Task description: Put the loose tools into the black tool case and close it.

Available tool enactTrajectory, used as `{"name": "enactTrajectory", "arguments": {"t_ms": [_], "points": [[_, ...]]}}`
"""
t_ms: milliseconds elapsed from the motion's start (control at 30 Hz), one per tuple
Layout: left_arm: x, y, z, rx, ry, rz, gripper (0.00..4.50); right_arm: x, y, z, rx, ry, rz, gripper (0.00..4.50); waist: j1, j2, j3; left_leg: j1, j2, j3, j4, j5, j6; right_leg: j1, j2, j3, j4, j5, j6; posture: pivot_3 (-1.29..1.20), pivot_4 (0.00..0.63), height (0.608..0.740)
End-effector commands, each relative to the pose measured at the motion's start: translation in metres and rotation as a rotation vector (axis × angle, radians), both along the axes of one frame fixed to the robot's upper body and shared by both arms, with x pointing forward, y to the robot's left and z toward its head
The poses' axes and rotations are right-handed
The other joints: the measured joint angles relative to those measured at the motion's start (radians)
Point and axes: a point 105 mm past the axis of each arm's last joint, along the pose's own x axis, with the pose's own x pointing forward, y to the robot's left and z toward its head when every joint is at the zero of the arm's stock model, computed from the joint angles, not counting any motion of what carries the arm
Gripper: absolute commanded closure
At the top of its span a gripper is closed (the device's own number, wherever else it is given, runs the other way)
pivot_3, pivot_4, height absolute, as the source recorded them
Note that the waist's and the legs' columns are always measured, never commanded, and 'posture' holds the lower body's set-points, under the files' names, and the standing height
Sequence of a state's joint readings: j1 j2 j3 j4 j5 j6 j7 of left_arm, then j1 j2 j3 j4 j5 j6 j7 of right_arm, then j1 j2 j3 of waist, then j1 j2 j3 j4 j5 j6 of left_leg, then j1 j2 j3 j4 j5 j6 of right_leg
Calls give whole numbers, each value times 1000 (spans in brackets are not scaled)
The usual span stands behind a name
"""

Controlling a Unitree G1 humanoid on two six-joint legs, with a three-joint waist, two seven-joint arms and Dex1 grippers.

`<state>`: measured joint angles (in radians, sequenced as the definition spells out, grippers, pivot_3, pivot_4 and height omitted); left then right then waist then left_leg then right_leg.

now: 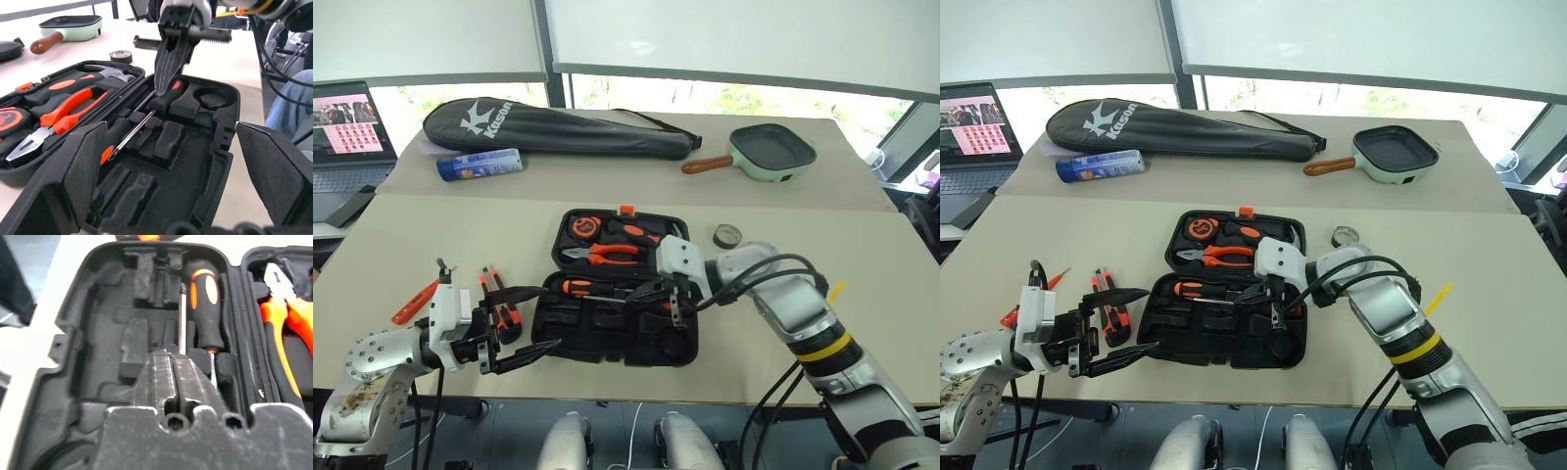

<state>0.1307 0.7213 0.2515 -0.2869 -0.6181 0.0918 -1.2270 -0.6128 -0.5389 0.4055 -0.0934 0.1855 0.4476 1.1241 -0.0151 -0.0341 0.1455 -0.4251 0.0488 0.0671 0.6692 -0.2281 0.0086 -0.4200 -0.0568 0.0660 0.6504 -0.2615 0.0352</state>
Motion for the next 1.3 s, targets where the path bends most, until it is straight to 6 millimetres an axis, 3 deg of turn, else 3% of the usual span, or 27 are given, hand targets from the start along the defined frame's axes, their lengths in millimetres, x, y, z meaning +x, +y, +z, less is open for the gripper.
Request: {"name": "enactTrajectory", "arguments": {"t_ms": [33,333,500,600,733,767,833,1033,1133,1167,1300], "points": [[0,-1,3,8,-16,-5,0,9,-9,-5,-16,-61,-31,4479,0,0,0,0,0,1,0,0,0,0,0,0,0,0,0,0,150,740],[-2,8,-4,31,5,3,0,8,-12,-35,-132,-9,3,4479,2,0,0,3,0,3,0,0,0,3,0,0,0,0,0,0,150,740],[-6,19,-13,33,19,32,0,4,1,-36,-123,-21,41,4479,1,-1,-1,6,1,3,0,0,0,6,0,0,0,0,0,0,150,740],[-7,26,-18,25,25,67,0,7,4,-28,-80,-60,36,4479,-3,-1,-1,12,1,3,0,0,0,12,1,0,-1,-1,-1,0,150,740],[-9,47,-22,-11,59,187,0,19,-8,19,182,-145,-44,4479,-3,-1,-1,16,2,4,-2,0,0,15,1,-1,-1,-1,-2,0,150,740],[-10,55,-22,-23,62,231,0,16,-14,29,233,-147,-38,3903,-2,-1,0,15,1,4,-2,0,0,14,0,0,-1,-1,-2,0,150,740],[-16,70,-24,-23,84,314,0,5,-29,40,289,-159,-6,3393,0,-1,0,15,1,4,-2,0,0,14,0,0,-1,-1,-2,0,150,740],[-55,141,-29,-23,122,654,0,-18,-80,37,343,-170,-86,1352,1,-3,-1,15,2,1,-2,-1,0,15,-2,-1,-3,-1,-1,0,150,740],[-76,168,-31,-27,128,812,0,-39,-97,47,540,-199,-50,310,0,-3,0,16,2,1,-3,-1,-1,15,-2,-1,-3,-2,-2,0,150,740],[-87,177,-34,-26,141,870,0,-40,-104,41,537,-204,-96,64,-2,-3,0,17,2,2,-3,-1,-1,16,-2,-1,-3,-2,-2,0,150,740],[-107,199,-40,-59,152,1034,0,-50,-114,27,571,-149,-159,64,-1,-4,-1,19,3,2,-3,-1,-1,17,-2,-1,-3,-3,-2,0,150,740]]}}
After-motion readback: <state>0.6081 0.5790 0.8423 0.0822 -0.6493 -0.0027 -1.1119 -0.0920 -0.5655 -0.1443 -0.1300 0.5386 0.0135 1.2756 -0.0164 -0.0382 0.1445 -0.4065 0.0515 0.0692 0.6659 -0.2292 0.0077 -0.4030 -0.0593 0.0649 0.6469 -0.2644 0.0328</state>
